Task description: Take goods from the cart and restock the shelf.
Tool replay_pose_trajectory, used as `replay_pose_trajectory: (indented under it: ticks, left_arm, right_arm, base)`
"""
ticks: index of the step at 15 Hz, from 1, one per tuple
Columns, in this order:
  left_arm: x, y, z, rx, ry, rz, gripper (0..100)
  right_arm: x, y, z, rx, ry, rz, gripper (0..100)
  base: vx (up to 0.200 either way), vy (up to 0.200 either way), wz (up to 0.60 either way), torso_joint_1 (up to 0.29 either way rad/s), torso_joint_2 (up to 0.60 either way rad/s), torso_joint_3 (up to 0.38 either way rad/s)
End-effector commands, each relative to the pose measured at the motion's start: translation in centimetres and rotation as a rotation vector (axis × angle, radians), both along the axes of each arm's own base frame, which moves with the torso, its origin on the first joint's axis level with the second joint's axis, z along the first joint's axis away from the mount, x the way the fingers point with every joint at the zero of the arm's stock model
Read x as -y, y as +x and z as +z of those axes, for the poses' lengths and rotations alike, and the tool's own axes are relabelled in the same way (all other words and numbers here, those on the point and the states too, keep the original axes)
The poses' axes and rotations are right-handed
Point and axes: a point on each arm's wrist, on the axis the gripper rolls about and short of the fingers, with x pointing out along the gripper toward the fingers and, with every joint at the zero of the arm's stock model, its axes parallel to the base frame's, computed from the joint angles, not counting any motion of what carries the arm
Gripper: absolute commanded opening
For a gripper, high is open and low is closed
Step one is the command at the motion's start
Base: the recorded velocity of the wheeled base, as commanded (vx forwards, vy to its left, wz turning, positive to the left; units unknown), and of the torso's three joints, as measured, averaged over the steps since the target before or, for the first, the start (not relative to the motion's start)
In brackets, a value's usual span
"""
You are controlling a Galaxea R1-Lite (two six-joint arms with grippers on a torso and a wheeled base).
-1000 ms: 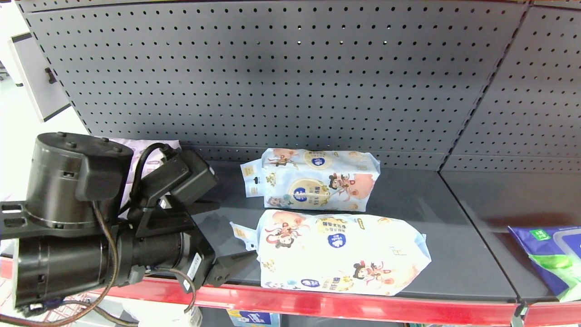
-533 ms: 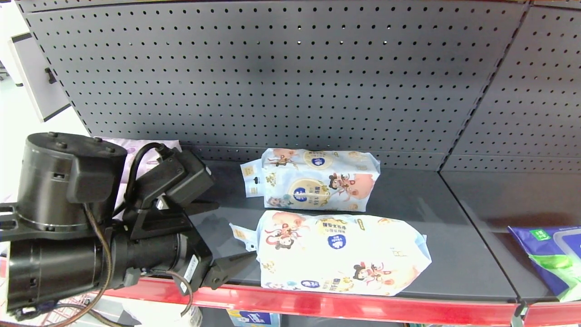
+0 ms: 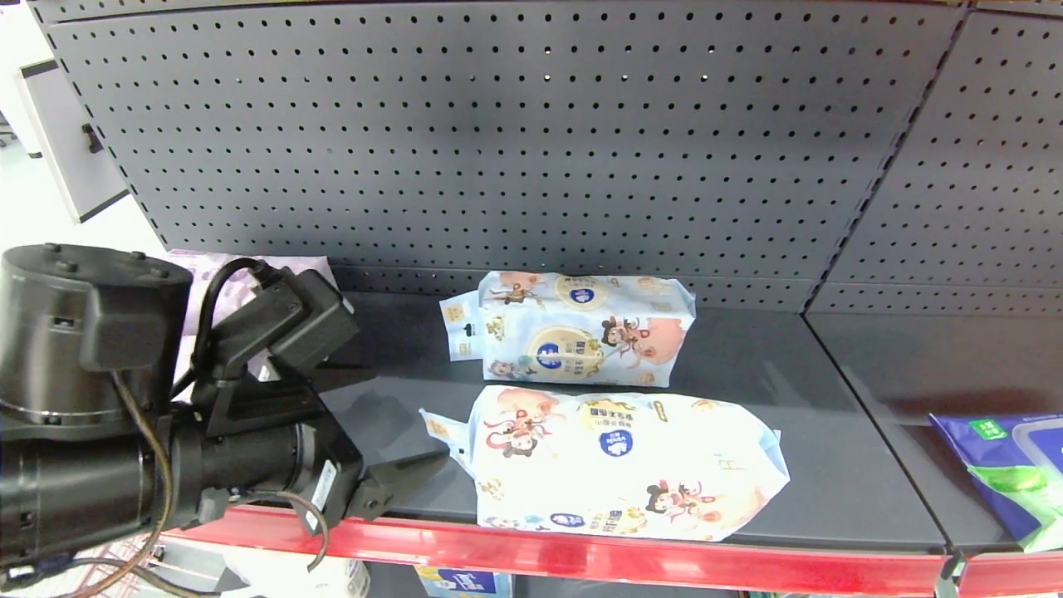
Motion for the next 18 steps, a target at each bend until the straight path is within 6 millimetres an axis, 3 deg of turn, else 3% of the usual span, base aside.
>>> replay_pose_trajectory:
  ticks: [1,5,7,9,11,17,18]
  left_arm:
    - [-2.5,-2.1,0.5,0.046,-0.028,0.064,100]
    - [-8.4,-9.0,2.4,0.212,-0.244,0.438,100]
    - [-10.9,-13.0,2.3,0.252,-0.304,0.549,100]
    - [-13.1,-18.7,-0.2,0.263,-0.304,0.597,100]
    - [-14.0,-21.4,-2.2,0.257,-0.302,0.608,100]
    - [-12.5,-22.7,-6.0,0.193,-0.216,1.005,100]
    - [-12.3,-23.1,-7.5,0.151,-0.190,1.047,100]
  right_arm:
    - [0.0,0.0,0.0,-0.002,-0.001,0.000,100]
    - [0.1,0.0,0.0,-0.002,0.012,-0.054,100]
    - [0.2,0.0,0.0,0.001,-0.002,-0.104,100]
    - [0.3,0.0,0.0,0.003,-0.008,-0.123,100]
    - [0.3,0.0,0.2,0.010,-0.008,-0.121,100]
    - [0.0,0.9,-0.6,0.108,0.038,-0.063,100]
    - [-0.1,0.9,-0.6,0.107,0.042,-0.050,100]
  base:
    - [0.000,0.000,0.00,0.000,0.00,0.000]
    - [0.000,0.000,0.00,0.000,0.00,0.000]
    - [0.000,0.000,0.00,0.000,0.00,0.000]
    - [0.000,0.000,0.00,0.000,0.00,0.000]
    - [0.000,0.000,0.00,0.000,0.00,0.000]
    - [0.000,0.000,0.00,0.000,0.00,0.000]
    - [0.000,0.000,0.00,0.000,0.00,0.000]
